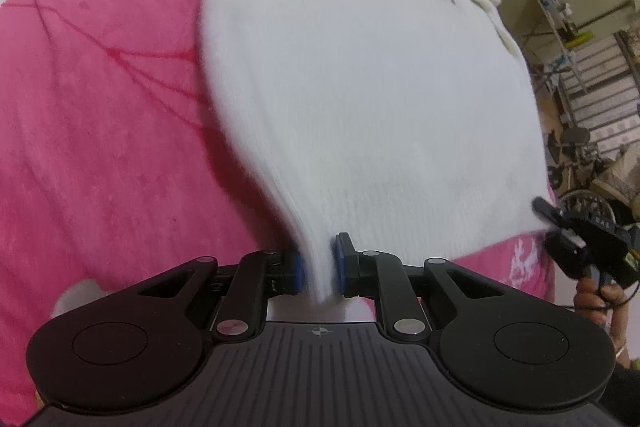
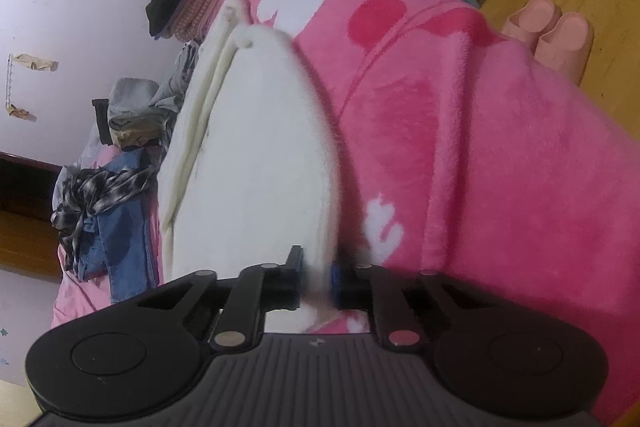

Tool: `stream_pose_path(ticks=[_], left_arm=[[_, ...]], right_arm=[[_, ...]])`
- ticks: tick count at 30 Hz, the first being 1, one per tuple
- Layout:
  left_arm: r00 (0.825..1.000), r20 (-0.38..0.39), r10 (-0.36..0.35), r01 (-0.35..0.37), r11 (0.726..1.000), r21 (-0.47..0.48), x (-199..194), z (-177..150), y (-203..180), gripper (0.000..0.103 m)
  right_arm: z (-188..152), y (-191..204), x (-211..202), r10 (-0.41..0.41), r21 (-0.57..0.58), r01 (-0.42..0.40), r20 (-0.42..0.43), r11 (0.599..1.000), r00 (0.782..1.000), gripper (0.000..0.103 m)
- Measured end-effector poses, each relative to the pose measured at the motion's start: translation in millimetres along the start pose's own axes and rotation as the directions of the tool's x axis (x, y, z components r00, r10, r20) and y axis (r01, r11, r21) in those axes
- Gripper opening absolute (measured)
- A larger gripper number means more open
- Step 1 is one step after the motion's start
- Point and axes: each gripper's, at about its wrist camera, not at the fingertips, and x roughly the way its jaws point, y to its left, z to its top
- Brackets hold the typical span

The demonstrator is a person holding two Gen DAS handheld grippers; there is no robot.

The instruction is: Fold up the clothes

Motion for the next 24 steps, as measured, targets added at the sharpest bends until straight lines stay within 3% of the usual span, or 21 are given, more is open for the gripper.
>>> stream_pose_path(ticks=[24], left_arm=[[1.0,-0.008,0.001,-0.001,1.0,-0.01,1.3,-1.3,-0.8,0.014]], right_arm=[[-4.1,-0.8,5.5,-0.007,-0.005,0.007,0.006,1.0,1.0,0.01]])
